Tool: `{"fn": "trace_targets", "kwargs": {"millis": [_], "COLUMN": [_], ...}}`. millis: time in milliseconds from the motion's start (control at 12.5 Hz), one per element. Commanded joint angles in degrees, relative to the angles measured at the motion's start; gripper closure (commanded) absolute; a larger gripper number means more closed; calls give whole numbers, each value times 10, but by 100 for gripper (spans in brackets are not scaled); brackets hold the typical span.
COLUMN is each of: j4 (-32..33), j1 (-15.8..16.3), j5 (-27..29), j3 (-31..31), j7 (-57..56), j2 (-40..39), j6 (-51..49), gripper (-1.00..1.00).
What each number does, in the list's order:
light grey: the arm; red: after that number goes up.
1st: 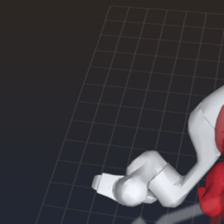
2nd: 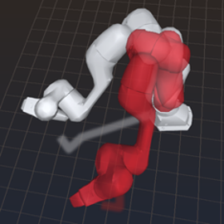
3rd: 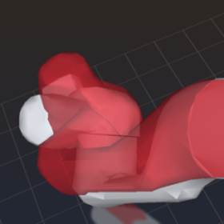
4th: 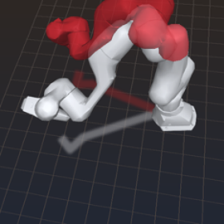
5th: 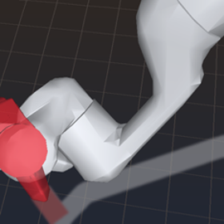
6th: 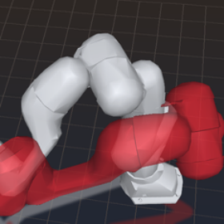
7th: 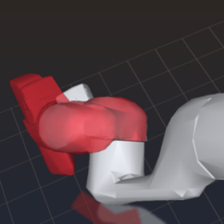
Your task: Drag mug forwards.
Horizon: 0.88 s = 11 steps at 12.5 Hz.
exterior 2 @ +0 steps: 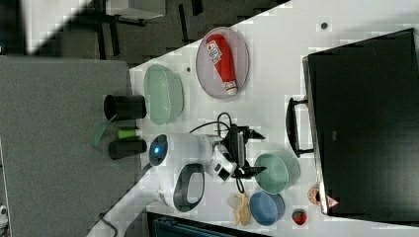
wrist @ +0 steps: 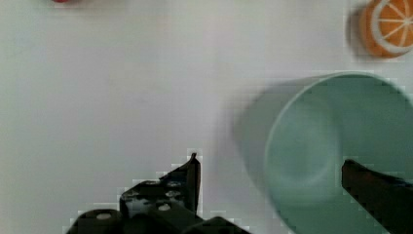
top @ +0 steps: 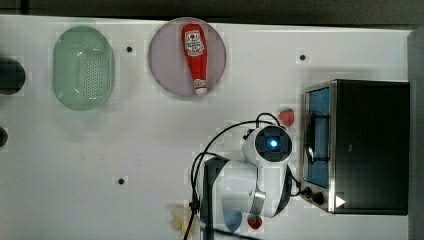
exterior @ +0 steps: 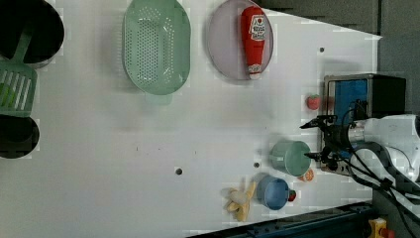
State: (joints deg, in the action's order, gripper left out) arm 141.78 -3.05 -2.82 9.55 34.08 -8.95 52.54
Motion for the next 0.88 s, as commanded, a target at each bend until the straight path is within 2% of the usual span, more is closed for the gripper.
{"fn": "trace_targets", "kwargs": {"millis": [80, 400, 480, 880], "j4": [-2, 3, 2, -34], "j1": [-4, -4, -4, -2], "j5": [3, 3, 3, 3], "j3": [-5, -9, -9, -11], "j7": [60, 59, 60, 59], "j2": [-40, -46, -47, -70], "j6": [57, 62, 64, 64], "gripper": [-43, 51, 65, 65]}}
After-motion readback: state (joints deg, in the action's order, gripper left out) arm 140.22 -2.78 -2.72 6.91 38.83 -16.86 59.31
